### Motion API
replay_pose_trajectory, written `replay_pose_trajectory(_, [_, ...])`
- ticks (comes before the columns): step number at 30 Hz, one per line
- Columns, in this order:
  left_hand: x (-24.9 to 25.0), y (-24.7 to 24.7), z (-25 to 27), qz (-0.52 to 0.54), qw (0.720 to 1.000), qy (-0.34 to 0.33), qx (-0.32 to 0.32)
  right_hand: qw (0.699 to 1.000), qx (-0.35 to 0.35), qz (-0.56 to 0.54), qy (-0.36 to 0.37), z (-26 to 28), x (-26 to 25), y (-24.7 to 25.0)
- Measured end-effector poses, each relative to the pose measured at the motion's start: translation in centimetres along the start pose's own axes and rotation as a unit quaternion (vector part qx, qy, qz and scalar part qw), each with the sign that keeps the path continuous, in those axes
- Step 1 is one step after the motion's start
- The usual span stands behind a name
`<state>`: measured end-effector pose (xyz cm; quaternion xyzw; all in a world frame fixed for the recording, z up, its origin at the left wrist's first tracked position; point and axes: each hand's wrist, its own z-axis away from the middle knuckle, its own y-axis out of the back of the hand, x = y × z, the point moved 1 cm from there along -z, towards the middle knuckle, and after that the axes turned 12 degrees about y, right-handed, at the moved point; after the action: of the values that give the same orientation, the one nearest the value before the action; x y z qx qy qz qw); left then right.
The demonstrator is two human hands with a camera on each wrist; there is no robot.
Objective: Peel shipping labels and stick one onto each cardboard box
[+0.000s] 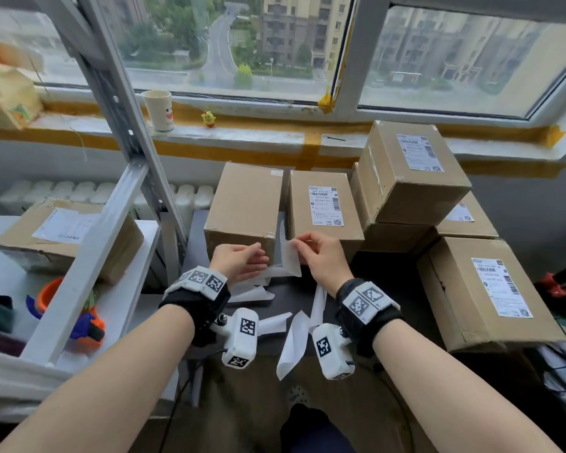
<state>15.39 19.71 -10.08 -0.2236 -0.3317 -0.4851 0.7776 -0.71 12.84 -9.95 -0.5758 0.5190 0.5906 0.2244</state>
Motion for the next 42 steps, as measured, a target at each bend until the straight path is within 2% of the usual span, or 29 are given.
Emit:
replay_pose_trajectory(6, [2.0, -0.3, 2.0, 0.031, 0.999, -0.005, -0.010, 0.993, -0.058, 0.039, 0.095, 0.8, -3.1, -1.7])
replay_pose_trajectory(10, [2.3, 0.5, 2.7, 0.024, 0.999, -0.029, 0.000, 0.987, -0.083, 0.056, 0.125, 1.4, -4.2, -2.7])
replay_pose_trajectory(14, [2.7, 1.4, 3.3, 0.041, 0.997, -0.047, 0.038, 0.984, -0.092, 0.069, 0.137, 1.8, -5.0, -3.5])
replay_pose_trajectory(20, [4.0, 2.5, 3.9, 0.055, 0.994, -0.077, 0.059, 0.989, -0.073, 0.073, 0.107, 1.0, -5.7, -3.1])
replay_pose_trajectory(22, [4.6, 2.8, 3.8, 0.067, 0.992, -0.088, 0.058, 0.993, -0.041, 0.065, 0.088, 0.1, -5.6, -2.5])
replay_pose_trajectory(25, [5.5, 3.1, 2.9, 0.063, 0.991, -0.101, 0.062, 1.000, 0.018, 0.010, -0.001, -1.8, -5.0, -1.8])
replay_pose_trajectory(27, [6.1, 3.0, 2.2, 0.059, 0.990, -0.110, 0.063, 0.996, 0.024, -0.053, -0.065, -3.0, -4.5, -1.8])
replay_pose_trajectory(29, [6.6, 2.7, 1.6, 0.060, 0.990, -0.110, 0.060, 0.990, 0.020, -0.102, -0.099, -4.0, -4.1, -2.1])
replay_pose_trajectory(35, [7.8, 2.9, -1.7, 0.059, 0.992, -0.081, 0.071, 0.980, 0.020, -0.150, -0.126, -7.2, -2.0, -3.1])
replay_pose_trajectory(39, [9.1, 3.2, -4.3, 0.036, 0.995, -0.056, 0.079, 0.981, 0.008, -0.131, -0.143, -10.0, -0.2, -3.9])
replay_pose_trajectory(42, [10.0, 3.4, -6.6, 0.010, 0.995, -0.040, 0.088, 0.987, 0.004, -0.075, -0.145, -12.2, 1.3, -4.6])
